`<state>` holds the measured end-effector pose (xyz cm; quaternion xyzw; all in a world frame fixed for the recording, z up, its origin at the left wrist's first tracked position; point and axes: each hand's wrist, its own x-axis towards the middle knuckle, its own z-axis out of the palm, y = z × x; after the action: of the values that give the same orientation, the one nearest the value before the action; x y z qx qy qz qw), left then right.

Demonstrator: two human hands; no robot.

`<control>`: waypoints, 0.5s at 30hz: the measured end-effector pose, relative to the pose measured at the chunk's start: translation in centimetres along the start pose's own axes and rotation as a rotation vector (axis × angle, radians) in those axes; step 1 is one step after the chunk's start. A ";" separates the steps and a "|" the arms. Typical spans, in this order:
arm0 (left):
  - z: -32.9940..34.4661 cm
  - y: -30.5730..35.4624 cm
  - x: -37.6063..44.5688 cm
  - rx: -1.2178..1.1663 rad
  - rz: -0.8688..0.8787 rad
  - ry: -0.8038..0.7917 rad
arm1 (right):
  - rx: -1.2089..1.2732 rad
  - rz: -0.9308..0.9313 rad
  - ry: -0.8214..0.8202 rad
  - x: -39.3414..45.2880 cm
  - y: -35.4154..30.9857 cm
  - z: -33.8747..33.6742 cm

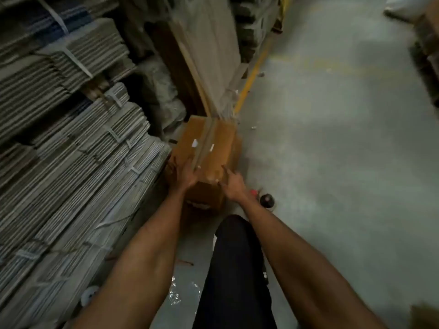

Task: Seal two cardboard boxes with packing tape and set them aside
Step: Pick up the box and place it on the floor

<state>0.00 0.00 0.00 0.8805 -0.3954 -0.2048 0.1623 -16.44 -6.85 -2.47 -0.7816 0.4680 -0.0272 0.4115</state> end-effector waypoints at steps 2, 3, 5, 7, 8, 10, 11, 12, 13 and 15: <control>-1.1 0.7 -0.3 -0.062 -0.070 -0.044 | 0.025 0.031 -0.040 1.3 -0.1 0.6; -1.4 0.9 -0.5 -0.110 -0.080 -0.039 | 0.037 0.054 -0.065 1.7 0.0 0.7; -0.4 0.1 0.7 -0.170 -0.114 -0.046 | 0.087 0.077 -0.094 2.5 0.2 0.9; -0.1 -0.9 2.2 -0.206 -0.141 -0.011 | 0.136 0.065 -0.081 2.8 0.0 0.7; 0.3 -1.5 3.0 -0.215 -0.152 -0.024 | 0.162 0.045 -0.068 2.9 -0.1 0.6; 0.0 -1.7 3.6 -0.291 -0.200 -0.027 | 0.279 0.070 -0.040 2.9 -0.1 0.3; -0.2 -1.7 3.7 -0.331 -0.221 -0.023 | 0.347 0.102 -0.021 2.7 0.0 0.2; -0.1 -1.6 3.7 -0.343 -0.215 -0.008 | 0.406 0.133 0.005 2.4 0.3 0.1; -0.4 -1.0 3.2 -0.338 -0.204 -0.011 | 0.454 0.158 0.033 2.0 0.5 -0.2; 0.0 0.3 1.9 -0.346 -0.142 -0.058 | 0.539 0.199 0.108 0.9 1.4 -1.1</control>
<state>0.92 -1.63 -0.28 0.8590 -0.2957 -0.3059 0.2850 -17.43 -8.52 -2.94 -0.5917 0.5395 -0.1514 0.5796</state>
